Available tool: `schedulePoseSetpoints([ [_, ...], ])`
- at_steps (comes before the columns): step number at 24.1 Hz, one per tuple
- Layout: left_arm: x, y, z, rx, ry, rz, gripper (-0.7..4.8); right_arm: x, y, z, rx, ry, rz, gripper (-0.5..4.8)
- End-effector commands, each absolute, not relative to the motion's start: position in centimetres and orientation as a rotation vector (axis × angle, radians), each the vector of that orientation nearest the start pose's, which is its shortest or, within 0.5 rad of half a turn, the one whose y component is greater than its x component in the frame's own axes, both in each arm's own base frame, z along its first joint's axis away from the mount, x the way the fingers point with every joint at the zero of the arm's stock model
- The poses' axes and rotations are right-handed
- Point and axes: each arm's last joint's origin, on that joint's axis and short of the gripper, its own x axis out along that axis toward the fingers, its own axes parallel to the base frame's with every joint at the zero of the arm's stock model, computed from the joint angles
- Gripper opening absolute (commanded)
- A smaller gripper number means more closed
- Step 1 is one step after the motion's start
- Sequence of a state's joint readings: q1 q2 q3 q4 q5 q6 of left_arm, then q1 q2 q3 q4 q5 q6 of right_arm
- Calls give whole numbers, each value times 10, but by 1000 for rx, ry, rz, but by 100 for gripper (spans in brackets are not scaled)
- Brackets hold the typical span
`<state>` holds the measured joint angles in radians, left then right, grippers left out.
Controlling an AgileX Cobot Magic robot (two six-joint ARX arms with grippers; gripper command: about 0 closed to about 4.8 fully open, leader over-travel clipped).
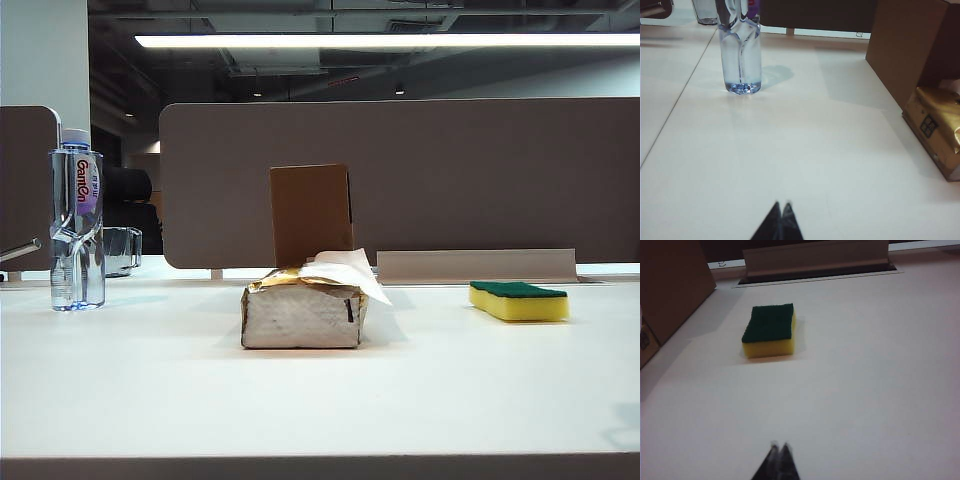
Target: Move the sponge from right to left to wipe the table, avoiding obstacles on the table, and finally reaching the bottle of mineral water.
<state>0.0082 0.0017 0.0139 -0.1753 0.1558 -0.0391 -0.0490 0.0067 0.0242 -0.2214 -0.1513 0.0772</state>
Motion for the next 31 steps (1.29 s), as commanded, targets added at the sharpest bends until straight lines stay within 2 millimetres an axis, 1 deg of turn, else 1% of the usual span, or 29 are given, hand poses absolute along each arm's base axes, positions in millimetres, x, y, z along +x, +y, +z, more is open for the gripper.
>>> schedulePoseSetpoints([
  [1,96,-4,150,-51,166,-146,-5,95,0,151,96,192,95,-6],
  [23,96,-4,150,-52,165,-148,-5,95,0,151,97,193,95,-4],
  [25,96,-4,151,-52,165,-155,-5,95,0,152,97,191,100,4],
  [26,95,-5,151,-55,164,-185,-4,94,0,153,98,187,103,28],
  [27,95,-6,152,-56,163,-207,0,94,0,155,105,182,103,47],
  [28,95,-7,154,-59,157,-252,38,94,0,158,118,176,102,57],
  [29,94,-7,156,-61,150,-275,62,93,0,160,121,170,102,57],
  [31,92,-9,165,-64,128,-316,68,92,0,166,120,154,103,57],
])
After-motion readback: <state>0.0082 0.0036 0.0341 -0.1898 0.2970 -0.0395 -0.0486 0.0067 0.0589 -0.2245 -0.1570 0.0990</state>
